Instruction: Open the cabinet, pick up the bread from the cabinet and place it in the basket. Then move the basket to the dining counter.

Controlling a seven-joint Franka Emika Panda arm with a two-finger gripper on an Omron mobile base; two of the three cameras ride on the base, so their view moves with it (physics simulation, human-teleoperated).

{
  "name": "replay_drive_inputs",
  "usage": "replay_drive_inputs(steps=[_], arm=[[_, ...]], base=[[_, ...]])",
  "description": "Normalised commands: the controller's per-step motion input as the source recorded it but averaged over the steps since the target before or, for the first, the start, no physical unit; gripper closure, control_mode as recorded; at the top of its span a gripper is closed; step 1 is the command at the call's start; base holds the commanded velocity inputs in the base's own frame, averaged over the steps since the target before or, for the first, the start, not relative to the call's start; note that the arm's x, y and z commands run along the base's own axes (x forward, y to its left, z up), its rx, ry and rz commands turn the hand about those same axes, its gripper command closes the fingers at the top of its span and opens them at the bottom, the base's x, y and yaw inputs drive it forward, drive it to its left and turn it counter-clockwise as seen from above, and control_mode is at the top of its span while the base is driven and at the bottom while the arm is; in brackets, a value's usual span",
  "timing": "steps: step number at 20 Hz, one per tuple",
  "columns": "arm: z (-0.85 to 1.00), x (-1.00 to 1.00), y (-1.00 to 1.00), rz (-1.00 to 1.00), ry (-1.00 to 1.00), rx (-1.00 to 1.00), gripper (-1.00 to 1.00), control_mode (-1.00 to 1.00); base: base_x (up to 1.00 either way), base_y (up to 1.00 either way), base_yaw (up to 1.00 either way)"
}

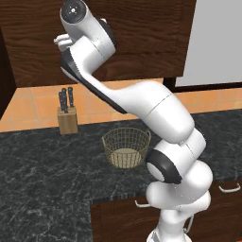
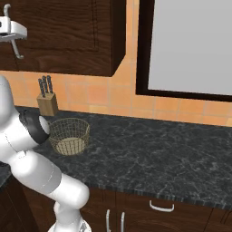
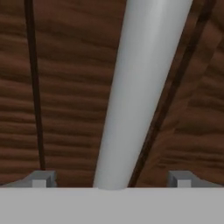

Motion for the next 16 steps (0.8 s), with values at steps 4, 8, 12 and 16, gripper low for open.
replay_drive_inputs(steps=[4, 8, 12, 16], arm=[[-0.05, 0.19, 0.01, 0.0, -0.02, 0.0, 1.0, -1.0], [0.0, 0.15, 0.08, 0.0, 0.0, 0.0, 1.0, -1.0], [0.0, 0.03, 0.04, 0.0, 0.0, 0.0, 1.0, -1.0], [0.0, -0.09, 0.03, -0.01, 0.0, 0.0, 1.0, -1.0]], base=[[0.0, 0.0, 0.0], [0.0, 0.0, 0.0], [0.0, 0.0, 0.0], [0.0, 0.0, 0.0]])
